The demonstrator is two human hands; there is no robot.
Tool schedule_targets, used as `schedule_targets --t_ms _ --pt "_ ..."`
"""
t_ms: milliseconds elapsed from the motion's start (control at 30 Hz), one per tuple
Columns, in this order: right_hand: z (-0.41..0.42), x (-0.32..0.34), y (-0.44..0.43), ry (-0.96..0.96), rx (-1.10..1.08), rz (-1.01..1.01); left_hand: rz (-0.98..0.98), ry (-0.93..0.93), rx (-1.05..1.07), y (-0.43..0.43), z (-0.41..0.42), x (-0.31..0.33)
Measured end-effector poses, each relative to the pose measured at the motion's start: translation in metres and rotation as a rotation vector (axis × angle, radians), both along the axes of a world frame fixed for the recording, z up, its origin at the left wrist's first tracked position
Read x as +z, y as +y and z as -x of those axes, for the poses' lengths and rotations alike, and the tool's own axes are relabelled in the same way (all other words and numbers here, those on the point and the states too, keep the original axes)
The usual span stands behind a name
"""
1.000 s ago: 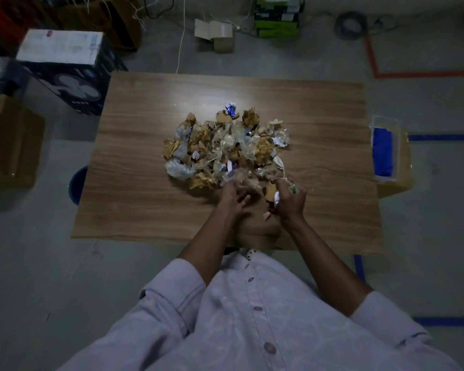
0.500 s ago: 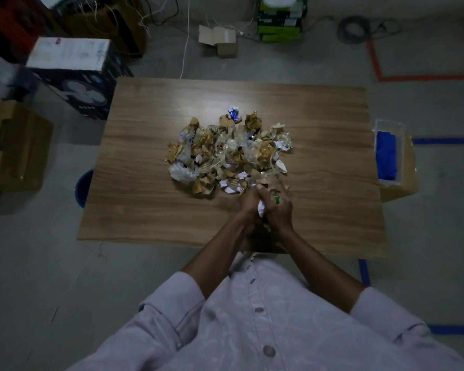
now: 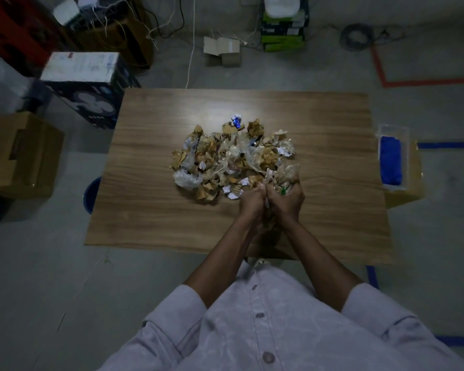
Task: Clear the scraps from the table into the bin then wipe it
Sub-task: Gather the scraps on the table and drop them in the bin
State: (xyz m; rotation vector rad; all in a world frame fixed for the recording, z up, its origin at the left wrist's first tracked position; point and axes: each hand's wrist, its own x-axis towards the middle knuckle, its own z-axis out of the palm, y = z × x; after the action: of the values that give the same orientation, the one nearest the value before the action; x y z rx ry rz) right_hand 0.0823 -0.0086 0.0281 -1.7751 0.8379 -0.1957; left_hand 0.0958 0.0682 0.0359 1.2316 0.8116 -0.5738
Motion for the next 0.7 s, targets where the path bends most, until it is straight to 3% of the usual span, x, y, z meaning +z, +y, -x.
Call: schedule_targets --t_ms 200,267,433,533,700 --pt "-0.01 0.003 -0.009 -0.051 -0.227 -0.187 0.113 0.036 0.208 0.006 0.0 -0.006" --pt "-0.012 0.008 -0.009 -0.053 -0.214 -0.265 0.12 0.038 0.273 0.008 -0.005 -0.001" --pt "-0.003 0.015 0.003 -0.115 -0.066 -0.333 0.449 -0.099 0.159 0.009 -0.026 0.02" --pt "-0.005 0.017 0.001 -0.133 -0.079 -0.335 0.434 -0.136 0.057 0.001 -0.022 0.023" --pt "-0.004 0.011 0.0 -0.128 -0.156 -0.419 0.122 -0.23 -0.028 -0.014 -0.011 0.009"
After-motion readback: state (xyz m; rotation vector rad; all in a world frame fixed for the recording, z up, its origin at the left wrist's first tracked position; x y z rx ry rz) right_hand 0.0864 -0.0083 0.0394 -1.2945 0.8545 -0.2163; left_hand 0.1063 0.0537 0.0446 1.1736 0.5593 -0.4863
